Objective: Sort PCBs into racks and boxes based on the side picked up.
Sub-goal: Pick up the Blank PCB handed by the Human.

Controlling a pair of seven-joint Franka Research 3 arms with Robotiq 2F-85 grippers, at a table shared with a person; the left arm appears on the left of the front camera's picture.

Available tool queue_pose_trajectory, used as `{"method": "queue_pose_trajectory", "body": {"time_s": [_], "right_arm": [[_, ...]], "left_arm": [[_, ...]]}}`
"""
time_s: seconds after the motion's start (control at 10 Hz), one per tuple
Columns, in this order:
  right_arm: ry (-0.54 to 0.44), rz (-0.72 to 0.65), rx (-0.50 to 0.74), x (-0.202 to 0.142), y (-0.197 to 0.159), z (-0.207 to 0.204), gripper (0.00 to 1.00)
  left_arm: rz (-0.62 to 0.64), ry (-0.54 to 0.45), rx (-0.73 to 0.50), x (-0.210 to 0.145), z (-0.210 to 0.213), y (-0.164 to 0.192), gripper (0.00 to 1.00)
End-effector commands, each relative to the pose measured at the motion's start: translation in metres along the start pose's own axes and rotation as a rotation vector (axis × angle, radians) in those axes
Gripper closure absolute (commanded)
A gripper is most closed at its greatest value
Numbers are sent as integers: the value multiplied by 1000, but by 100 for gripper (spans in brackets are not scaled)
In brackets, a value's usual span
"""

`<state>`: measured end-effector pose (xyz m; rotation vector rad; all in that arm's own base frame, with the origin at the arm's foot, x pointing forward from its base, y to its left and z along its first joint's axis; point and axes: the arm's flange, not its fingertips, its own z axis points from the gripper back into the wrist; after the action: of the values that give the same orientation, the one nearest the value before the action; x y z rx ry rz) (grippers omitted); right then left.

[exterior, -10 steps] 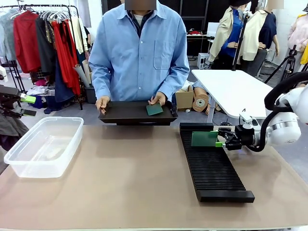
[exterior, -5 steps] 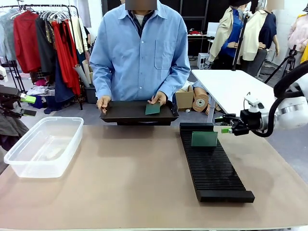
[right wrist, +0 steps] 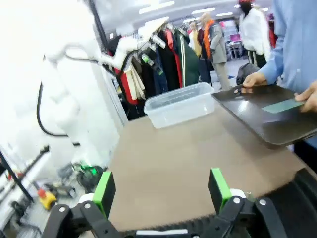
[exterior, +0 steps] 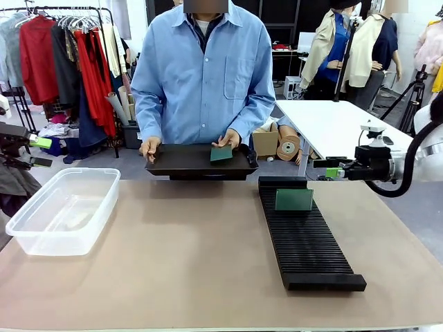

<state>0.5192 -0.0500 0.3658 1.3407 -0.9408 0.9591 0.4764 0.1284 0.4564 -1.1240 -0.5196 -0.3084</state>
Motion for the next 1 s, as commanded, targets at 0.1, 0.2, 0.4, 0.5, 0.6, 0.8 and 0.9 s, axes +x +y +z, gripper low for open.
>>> {"method": "queue_pose_trajectory", "body": {"time_s": [0.1, 0.2, 0.4, 0.5, 0.6, 0.8, 0.9], "right_arm": [[-115, -497, -32, 5, 29, -20, 0], [-120, -611, -19, 9, 29, -23, 0], [-103, -832, -63, 23, 24, -25, 0], [-73, -885, -111, 22, 22, -27, 0], [-31, -916, -150, 18, 22, -30, 0], [50, -935, -218, 19, 27, -29, 0], [75, -943, -238, 21, 30, -30, 0]], "left_arm": [[-2, -2, -1, 0, 0, -1, 0], [-2, -2, -1, 0, 0, -1, 0], [-2, -2, -1, 0, 0, -1, 0], [-2, -2, -1, 0, 0, -1, 0], [-2, -2, -1, 0, 0, -1, 0], [-2, -2, -1, 0, 0, -1, 0], [-2, -2, -1, 0, 0, -1, 0]]}}
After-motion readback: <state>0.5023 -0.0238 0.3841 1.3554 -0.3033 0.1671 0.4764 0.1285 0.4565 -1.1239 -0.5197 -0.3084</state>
